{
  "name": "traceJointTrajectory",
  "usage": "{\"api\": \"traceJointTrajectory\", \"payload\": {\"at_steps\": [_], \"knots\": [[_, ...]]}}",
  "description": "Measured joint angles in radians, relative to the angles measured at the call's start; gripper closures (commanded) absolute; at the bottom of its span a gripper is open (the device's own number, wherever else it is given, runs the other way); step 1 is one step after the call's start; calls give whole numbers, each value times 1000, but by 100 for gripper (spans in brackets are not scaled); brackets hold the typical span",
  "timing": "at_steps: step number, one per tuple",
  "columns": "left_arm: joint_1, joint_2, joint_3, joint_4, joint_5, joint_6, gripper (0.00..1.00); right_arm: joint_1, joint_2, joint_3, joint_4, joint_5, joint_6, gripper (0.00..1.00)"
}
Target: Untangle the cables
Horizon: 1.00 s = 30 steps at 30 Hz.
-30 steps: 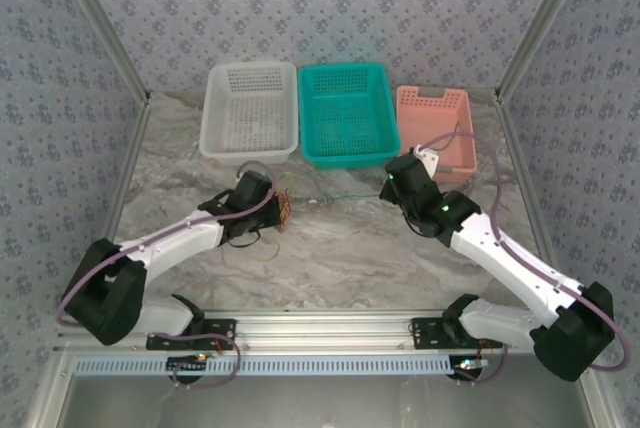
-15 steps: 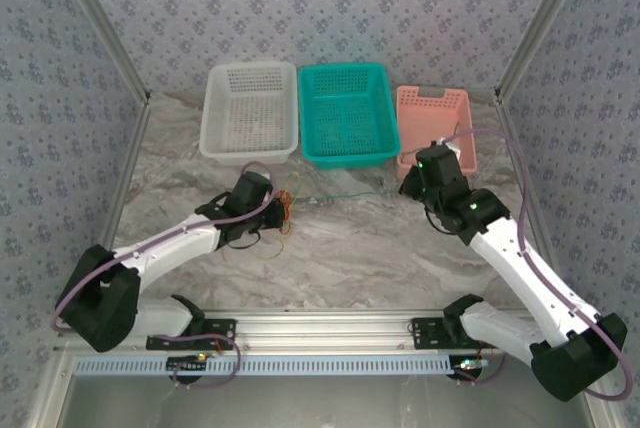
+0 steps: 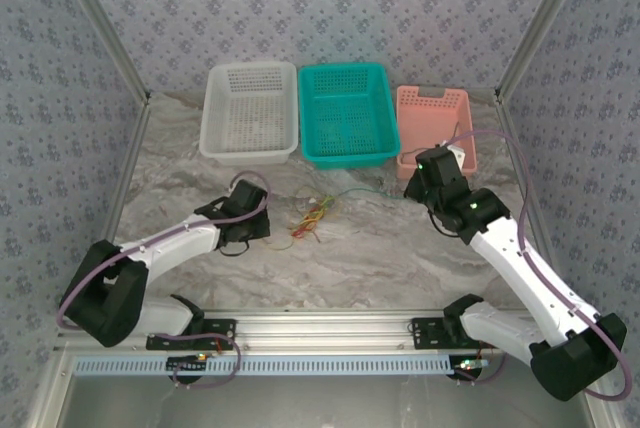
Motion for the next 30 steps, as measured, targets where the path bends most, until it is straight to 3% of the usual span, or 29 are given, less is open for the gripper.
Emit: {"api": "traceJointTrajectory", "payload": {"at_steps": [2, 4, 6, 8, 11, 14, 22, 24, 28, 30], "knots": [[0, -3, 0, -13, 0, -7, 85, 3, -2, 0, 0, 2, 0, 100], [-10, -30, 1, -41, -3, -26, 70, 9, -5, 0, -1, 8, 0, 100], [-63, -100, 12, -79, -2, -50, 53, 13, -10, 0, -7, 11, 0, 100], [-143, -159, 44, -87, -3, -80, 46, 13, -16, 0, -14, 16, 0, 100], [-280, -150, 157, -82, -4, -98, 42, 13, -27, 0, -25, 19, 0, 100], [-361, -29, 270, -77, -19, -93, 41, 13, -35, 0, -31, 19, 0, 100], [-467, 412, 461, -120, -81, -77, 38, 13, -60, 0, -47, 18, 0, 100], [-487, 493, 505, -146, -119, -78, 45, 13, -63, 1, -51, 17, 0, 100], [-505, 565, 555, -185, -201, -85, 98, 10, -71, 10, -67, 14, 0, 100], [-507, 578, 570, -204, -246, -90, 100, -4, -78, 23, -85, 11, -4, 100]]}}
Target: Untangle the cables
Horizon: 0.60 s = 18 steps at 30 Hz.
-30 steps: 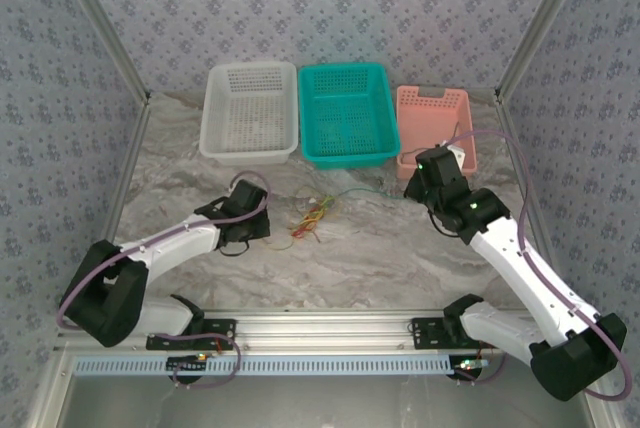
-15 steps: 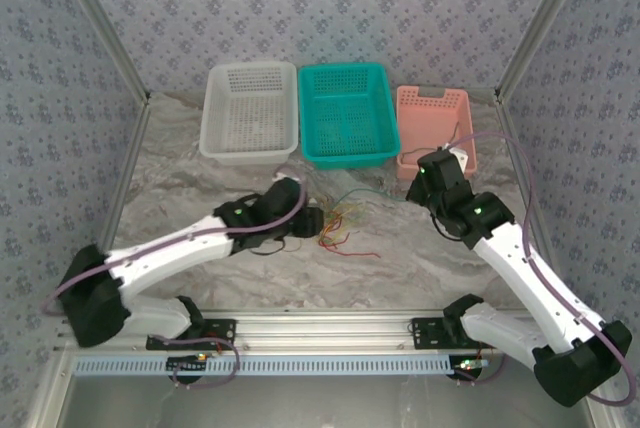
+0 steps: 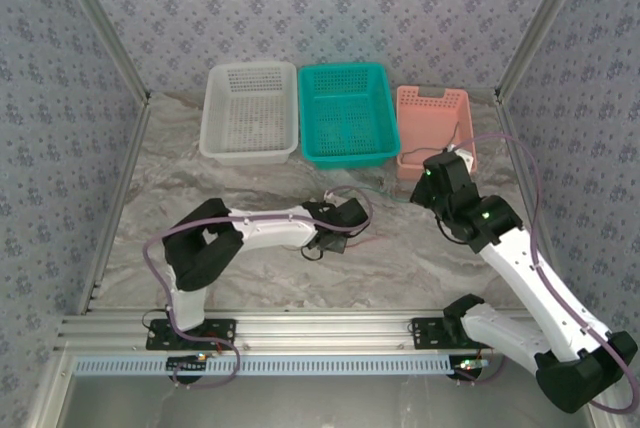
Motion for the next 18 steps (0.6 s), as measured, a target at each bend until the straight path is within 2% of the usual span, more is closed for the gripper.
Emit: {"api": "traceJointTrajectory", "payload": {"at_steps": [5, 12, 15, 18], "knots": [[-10, -12, -46, -3, -84, -14, 100, -127, -16, 61, -32, -37, -24, 100], [3, -198, -238, 6, -122, 10, 100, -361, 8, 166, -53, -183, -69, 100], [40, -275, -296, 29, -122, 32, 100, -404, 20, 177, -54, -241, -75, 100], [87, -328, -336, 49, -121, 56, 100, -400, 26, 176, -57, -292, -75, 100]]}}
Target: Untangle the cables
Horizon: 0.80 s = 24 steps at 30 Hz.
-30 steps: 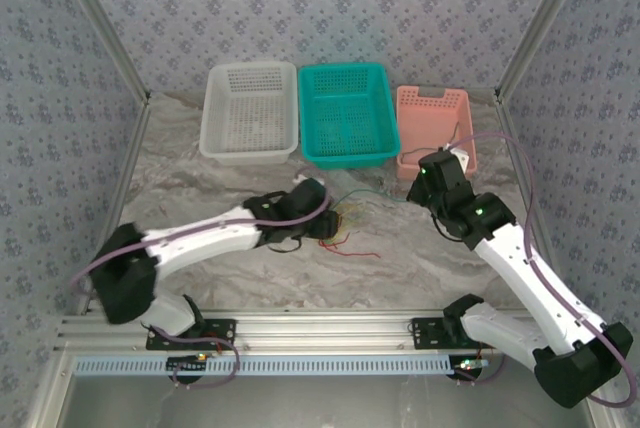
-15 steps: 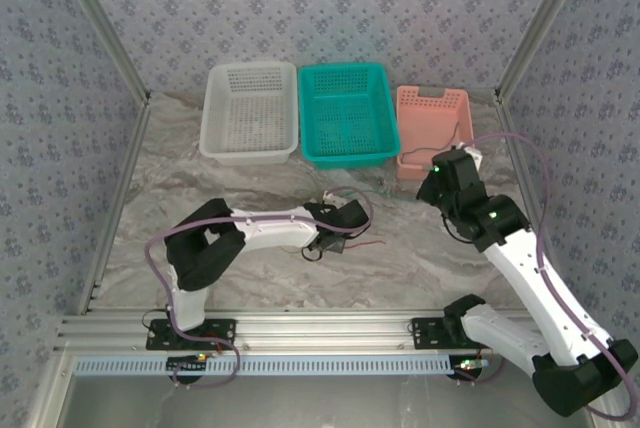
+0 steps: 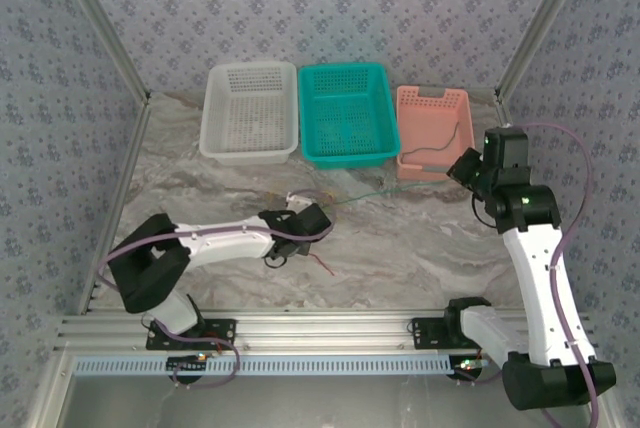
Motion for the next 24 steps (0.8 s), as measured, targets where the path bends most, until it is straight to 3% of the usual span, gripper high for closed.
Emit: {"api": "traceJointTrajectory", "payload": {"at_steps": [6, 15, 20, 24], "knots": [[82, -81, -44, -5, 6, 39, 100, 50, -16, -119, 44, -59, 23, 100], [94, -266, -75, -18, -29, 196, 100, 95, 48, -442, 221, -164, 121, 100], [94, -309, -74, -32, -70, 303, 100, 105, 101, -547, 331, -230, 185, 73], [94, -309, -72, -37, -95, 372, 100, 128, 95, -568, 369, -235, 195, 64]]}}
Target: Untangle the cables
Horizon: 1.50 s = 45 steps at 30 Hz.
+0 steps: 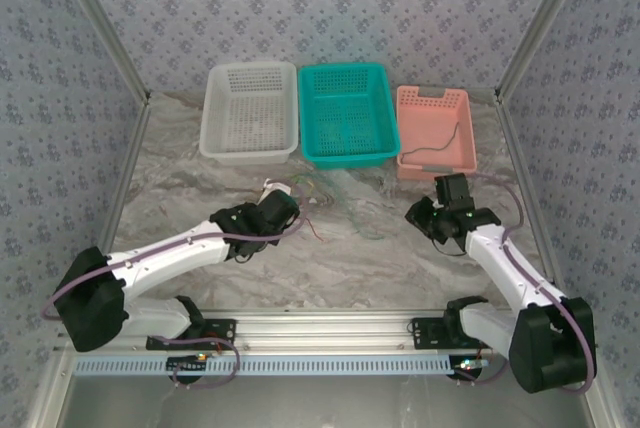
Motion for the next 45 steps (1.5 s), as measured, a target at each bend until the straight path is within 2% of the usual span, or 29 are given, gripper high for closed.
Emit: {"api": "traceJointTrajectory", "payload": {"at_steps": [2, 6, 10, 16, 22, 28, 37, 45], "knots": [[0, 0, 4, -2, -12, 23, 100, 29, -38, 1, 8, 15, -6, 59], [-3, 1, 23, -11, -29, 49, 100, 117, -165, 37, -3, 94, -50, 59], [-16, 1, 30, -10, -38, 69, 100, 187, -180, 108, 25, 119, -146, 58], [-36, -47, 30, -16, -35, 100, 100, 332, 11, 179, 152, 79, -376, 46], [-36, -173, 30, -18, -5, 121, 100, 346, 295, 301, 203, 12, -555, 41], [-36, -204, 30, -21, 42, 127, 100, 407, 505, 449, 246, -24, -665, 40], [-35, -205, 30, -36, 69, 127, 100, 438, 634, 518, 306, -77, -689, 41], [-3, -217, 31, -52, 92, 119, 100, 459, 636, 438, 425, -153, -676, 39]]}}
